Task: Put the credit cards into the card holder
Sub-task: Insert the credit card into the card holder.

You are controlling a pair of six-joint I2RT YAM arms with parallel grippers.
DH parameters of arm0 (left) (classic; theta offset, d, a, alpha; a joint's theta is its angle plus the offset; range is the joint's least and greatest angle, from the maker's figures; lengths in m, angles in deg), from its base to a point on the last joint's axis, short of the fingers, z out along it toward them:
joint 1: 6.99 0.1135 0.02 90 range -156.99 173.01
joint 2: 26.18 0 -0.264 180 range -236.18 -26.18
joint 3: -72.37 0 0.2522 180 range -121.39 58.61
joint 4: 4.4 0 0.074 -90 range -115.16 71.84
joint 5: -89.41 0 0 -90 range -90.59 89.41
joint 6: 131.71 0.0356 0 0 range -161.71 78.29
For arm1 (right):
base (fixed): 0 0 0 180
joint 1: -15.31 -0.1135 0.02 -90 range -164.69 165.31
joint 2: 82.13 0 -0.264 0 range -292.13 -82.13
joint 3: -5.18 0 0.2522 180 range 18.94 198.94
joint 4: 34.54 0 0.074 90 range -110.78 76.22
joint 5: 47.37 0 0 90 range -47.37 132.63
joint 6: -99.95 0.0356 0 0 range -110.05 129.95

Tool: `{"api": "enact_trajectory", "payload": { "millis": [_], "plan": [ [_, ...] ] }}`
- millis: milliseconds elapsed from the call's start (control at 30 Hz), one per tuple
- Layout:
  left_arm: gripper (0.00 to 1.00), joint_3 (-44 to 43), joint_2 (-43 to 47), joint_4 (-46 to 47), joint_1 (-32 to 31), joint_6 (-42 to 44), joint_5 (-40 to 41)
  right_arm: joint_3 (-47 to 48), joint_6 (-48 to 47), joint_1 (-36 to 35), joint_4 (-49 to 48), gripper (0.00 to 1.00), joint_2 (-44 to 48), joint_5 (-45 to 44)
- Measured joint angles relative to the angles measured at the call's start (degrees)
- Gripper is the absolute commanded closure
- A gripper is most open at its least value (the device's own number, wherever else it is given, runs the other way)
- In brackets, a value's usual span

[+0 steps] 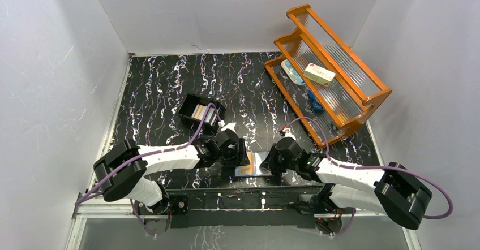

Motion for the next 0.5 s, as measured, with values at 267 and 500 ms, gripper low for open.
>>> {"api": "enact_trajectory", "payload": {
  "millis": [267,500],
  "plan": [
    [0.48,-0.2,0.0,-1.3,0.0,0.0,1.1,-0.4,0.9,0.0,-0.5,0.8,0.3,-0.1],
    [0.48,-0.3,0.0,-1.5,0.0,-0.7,1.3,-0.7,0.9,0.0,-1.1,0.8,0.3,-0.1]
  ]
}}
